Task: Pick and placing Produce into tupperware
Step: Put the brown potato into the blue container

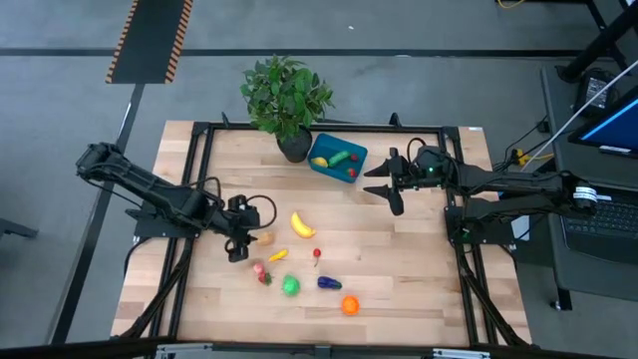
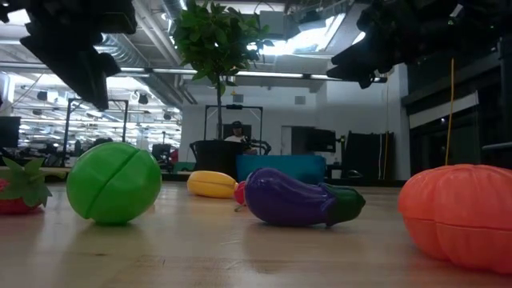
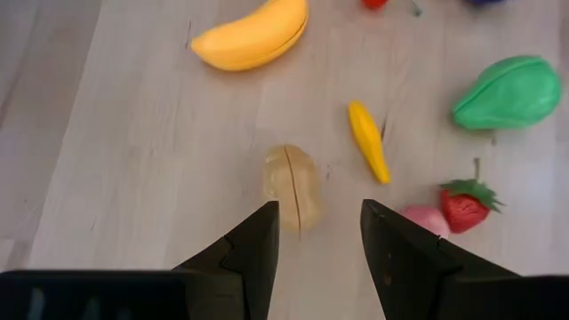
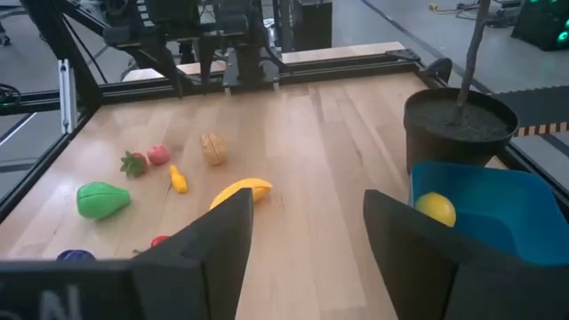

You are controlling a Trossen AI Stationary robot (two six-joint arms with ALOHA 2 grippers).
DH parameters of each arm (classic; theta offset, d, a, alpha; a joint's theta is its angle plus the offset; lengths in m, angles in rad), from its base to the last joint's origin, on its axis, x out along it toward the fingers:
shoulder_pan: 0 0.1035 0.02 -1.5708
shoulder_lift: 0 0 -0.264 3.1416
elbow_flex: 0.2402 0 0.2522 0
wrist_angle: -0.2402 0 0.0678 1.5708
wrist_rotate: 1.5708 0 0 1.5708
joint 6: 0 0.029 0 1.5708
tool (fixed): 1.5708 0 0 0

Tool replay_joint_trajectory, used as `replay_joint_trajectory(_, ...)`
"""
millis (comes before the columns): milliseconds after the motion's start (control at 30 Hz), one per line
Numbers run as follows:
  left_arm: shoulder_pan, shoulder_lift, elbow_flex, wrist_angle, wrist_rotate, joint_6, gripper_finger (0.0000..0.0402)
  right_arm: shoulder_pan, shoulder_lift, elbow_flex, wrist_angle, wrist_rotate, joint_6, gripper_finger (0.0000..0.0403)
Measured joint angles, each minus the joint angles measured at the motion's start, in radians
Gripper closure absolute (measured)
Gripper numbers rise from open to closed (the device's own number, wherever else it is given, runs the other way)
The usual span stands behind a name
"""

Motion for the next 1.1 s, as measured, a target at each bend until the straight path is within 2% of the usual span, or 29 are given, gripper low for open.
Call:
replay_joint_trajectory(233,0.000,0.044,0.000,0.002,-0.020,-0.036,0.0241,0.000,0.000,0.000,-0.009,-0.001,-0.002,0.0186)
replay_joint_trajectory(467,0.000,0.049,0.000,0.002,-0.021,-0.085,0.0176,0.000,0.000,0.000,-0.015,-0.002,-0.002,0.0186)
replay_joint_trajectory(600,0.000,0.049,0.000,0.002,-0.014,-0.080,0.0154,0.000,0.000,0.000,-0.015,-0.002,-0.001,0.0186)
replay_joint_trajectory(1100,0.000,0.049,0.000,0.007,-0.010,-0.107,0.0154,0.000,0.001,0.000,-0.017,-0.002,0.001,0.0186)
